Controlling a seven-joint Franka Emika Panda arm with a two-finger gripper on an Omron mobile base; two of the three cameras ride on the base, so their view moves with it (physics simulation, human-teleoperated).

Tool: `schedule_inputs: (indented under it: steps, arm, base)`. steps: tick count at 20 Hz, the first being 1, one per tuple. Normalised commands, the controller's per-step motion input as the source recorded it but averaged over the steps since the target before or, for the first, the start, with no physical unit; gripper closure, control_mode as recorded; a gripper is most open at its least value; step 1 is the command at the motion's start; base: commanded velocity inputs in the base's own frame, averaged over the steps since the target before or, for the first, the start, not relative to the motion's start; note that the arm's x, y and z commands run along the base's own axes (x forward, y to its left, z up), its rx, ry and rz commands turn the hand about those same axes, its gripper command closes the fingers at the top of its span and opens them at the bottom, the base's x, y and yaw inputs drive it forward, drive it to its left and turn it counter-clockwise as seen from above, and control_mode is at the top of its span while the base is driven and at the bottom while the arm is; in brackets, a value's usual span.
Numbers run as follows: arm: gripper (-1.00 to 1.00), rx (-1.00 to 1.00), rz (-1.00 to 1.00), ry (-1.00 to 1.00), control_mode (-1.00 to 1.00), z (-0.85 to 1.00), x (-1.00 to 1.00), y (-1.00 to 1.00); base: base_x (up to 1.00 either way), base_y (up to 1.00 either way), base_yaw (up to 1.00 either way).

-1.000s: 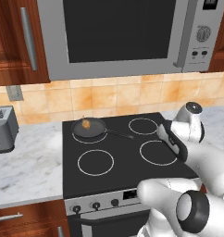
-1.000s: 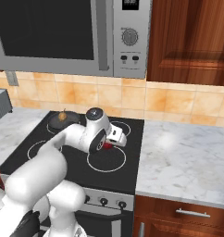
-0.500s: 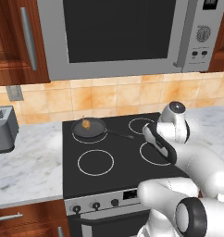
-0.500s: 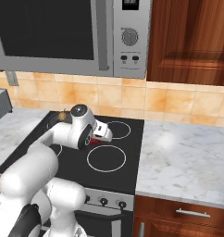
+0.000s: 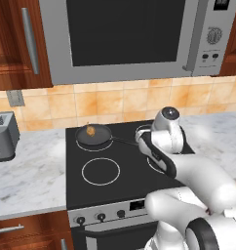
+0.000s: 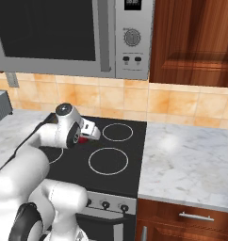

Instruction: Place the pan on the rear left burner on the stove. Then place the tomato and the onion in the pan and turn on the rear left burner.

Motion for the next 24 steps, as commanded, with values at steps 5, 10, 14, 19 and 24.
schedule_inputs:
  steps: [5,10,14,19,24]
  arm:
    - [1.0,0.0,0.02,-0.03,-1.0,0.08,0.06,0.57]
    - [1.0,0.0,0.03,-0.03,-1.0,0.06,0.1,0.58]
    - [1.0,0.0,0.03,-0.01,-1.0,0.03,0.19,0.57]
    - [1.0,0.0,0.03,-0.01,-1.0,0.03,0.23,0.54]
    - [1.0,0.0,0.02,-0.01,-1.0,0.02,0.28,0.52]
  base:
    - [0.0,0.0,0.0]
    - [0.0,0.0,0.0]
    - [0.0,0.0,0.0]
    - [0.0,0.0,0.0]
    - [0.0,0.0,0.0]
